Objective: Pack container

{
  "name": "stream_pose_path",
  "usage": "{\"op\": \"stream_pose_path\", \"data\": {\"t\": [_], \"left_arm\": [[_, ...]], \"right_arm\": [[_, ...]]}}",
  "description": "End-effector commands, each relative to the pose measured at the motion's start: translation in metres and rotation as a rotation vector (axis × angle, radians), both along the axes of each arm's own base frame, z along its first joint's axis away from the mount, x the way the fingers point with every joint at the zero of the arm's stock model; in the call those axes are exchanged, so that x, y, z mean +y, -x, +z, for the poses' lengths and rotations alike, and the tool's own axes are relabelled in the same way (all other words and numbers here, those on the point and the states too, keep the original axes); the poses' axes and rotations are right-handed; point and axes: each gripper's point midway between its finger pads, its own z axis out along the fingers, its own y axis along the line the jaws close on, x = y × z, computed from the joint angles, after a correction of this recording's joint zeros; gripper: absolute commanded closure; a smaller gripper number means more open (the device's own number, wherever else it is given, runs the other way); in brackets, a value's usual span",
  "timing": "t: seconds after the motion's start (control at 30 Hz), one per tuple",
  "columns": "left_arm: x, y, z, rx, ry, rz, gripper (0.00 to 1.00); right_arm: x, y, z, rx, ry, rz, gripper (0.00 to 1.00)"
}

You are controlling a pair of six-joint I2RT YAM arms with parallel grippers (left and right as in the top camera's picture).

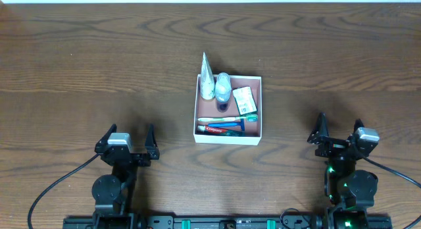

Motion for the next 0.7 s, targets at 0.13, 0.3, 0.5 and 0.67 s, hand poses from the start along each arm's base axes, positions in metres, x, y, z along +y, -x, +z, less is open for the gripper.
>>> {"op": "stream_pose_path", "data": {"t": [0.13,0.3,0.5,0.67], "left_arm": [[-0.003,0.001,-0.016,0.050,-0.005,-0.017,0.02],[-0.003,0.001,-0.016,0.050,-0.005,-0.017,0.02],[-0.003,0.001,-0.016,0.050,-0.005,-0.017,0.02],[-0.003,0.001,-0.016,0.050,-0.005,-0.017,0.02]], "right_arm": [[0.003,0.005,-0.003,0.004,0.018,0.015,0.01],[0.003,0.008,-0.016,0.026,0.028,0.016,0.01],[0.005,0.010,-0.027,0.060,0.112,0.034,0.01],[0.008,0.010,-0.028,0.067,0.182,0.053,0.01]]}}
